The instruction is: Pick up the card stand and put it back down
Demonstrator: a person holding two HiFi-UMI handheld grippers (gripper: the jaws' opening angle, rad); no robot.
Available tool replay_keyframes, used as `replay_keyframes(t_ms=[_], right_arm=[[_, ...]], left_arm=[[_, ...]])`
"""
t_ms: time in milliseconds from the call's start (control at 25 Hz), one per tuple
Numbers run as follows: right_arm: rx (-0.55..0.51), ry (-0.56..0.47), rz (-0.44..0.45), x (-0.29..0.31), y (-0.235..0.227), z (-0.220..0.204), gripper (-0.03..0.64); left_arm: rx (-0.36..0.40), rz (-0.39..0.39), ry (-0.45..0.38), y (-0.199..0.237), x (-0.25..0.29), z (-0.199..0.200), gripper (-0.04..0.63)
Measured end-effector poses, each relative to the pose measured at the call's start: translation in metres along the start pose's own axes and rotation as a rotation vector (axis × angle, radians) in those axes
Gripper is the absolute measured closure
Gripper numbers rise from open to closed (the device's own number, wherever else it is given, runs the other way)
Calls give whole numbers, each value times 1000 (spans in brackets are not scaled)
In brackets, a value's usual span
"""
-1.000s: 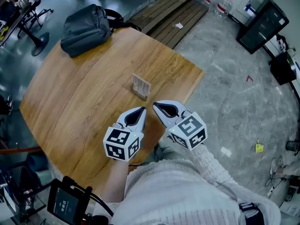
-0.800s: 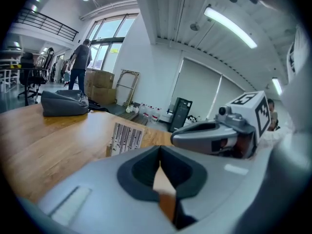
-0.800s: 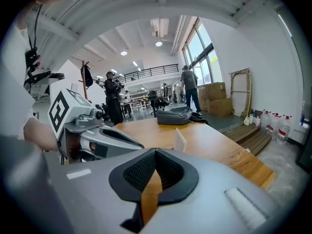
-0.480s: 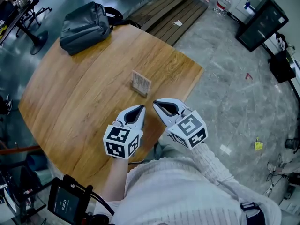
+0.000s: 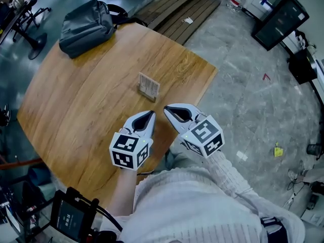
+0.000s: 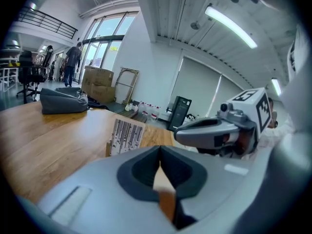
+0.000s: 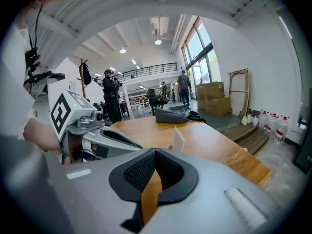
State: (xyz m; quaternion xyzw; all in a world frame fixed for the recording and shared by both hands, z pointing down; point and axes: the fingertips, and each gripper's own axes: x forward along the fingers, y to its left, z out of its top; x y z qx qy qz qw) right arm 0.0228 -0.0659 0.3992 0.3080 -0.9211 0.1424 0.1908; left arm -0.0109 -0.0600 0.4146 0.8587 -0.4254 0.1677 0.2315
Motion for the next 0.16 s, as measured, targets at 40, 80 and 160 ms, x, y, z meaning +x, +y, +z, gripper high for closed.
replay_keyframes(t_ms=[40, 80, 160], right_arm=[[0, 2, 1, 0, -1, 0, 618], [0, 4, 1, -1, -2, 0, 618], [0, 7, 0, -2, -4, 0, 618]], left_arm=[[0, -2, 2, -1, 1, 0, 588], [0, -3, 3, -1, 2, 0, 588], [-1, -5, 6, -2, 3, 1, 588]])
